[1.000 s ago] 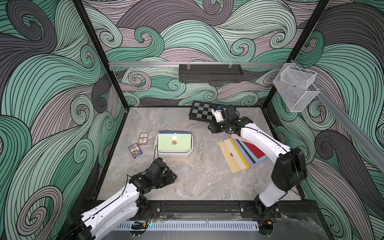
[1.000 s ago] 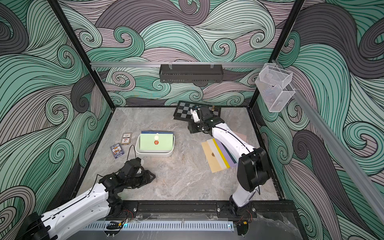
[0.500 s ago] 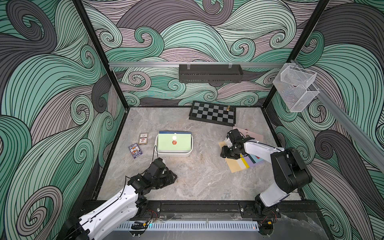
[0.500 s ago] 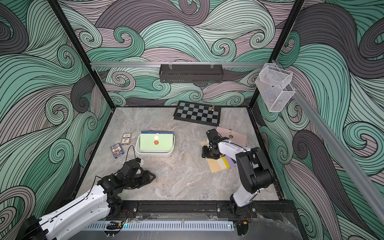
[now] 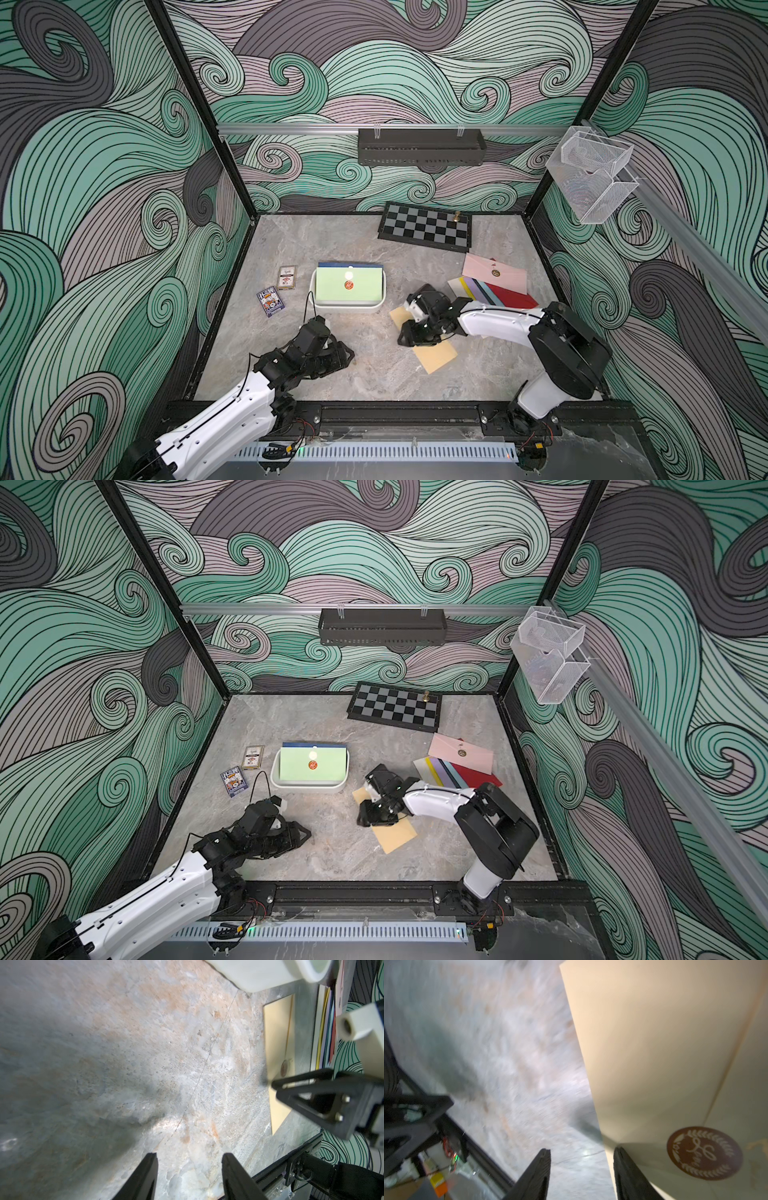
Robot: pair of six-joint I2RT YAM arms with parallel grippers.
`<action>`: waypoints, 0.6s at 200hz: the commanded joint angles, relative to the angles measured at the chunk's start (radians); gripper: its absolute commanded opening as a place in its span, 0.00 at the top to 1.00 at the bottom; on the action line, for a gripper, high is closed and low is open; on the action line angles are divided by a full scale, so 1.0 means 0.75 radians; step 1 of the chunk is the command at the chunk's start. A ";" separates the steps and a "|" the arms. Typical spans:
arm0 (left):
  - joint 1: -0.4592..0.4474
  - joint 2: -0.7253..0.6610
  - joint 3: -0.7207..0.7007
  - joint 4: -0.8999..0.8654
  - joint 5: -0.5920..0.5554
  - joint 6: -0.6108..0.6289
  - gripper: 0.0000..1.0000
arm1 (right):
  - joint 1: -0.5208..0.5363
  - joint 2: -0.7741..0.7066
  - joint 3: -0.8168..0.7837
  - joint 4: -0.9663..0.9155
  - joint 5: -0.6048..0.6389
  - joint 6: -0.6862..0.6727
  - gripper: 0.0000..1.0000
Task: Put the sealed envelopes into the storage box
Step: Move the envelope to the center of the board.
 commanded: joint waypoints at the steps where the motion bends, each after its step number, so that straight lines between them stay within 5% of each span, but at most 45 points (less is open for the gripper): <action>1: 0.005 -0.005 0.021 -0.017 0.036 0.036 0.46 | 0.025 -0.044 0.011 0.001 0.036 0.114 0.46; 20: 0.005 0.005 0.034 -0.024 0.066 0.054 0.46 | -0.042 -0.144 0.012 -0.090 0.150 0.032 0.45; 67: -0.001 0.134 0.047 0.102 0.199 0.067 0.45 | -0.315 -0.153 -0.099 -0.169 0.092 -0.112 0.44; 120: -0.104 0.352 0.093 0.264 0.267 0.055 0.46 | -0.307 -0.155 -0.234 -0.098 -0.038 -0.074 0.44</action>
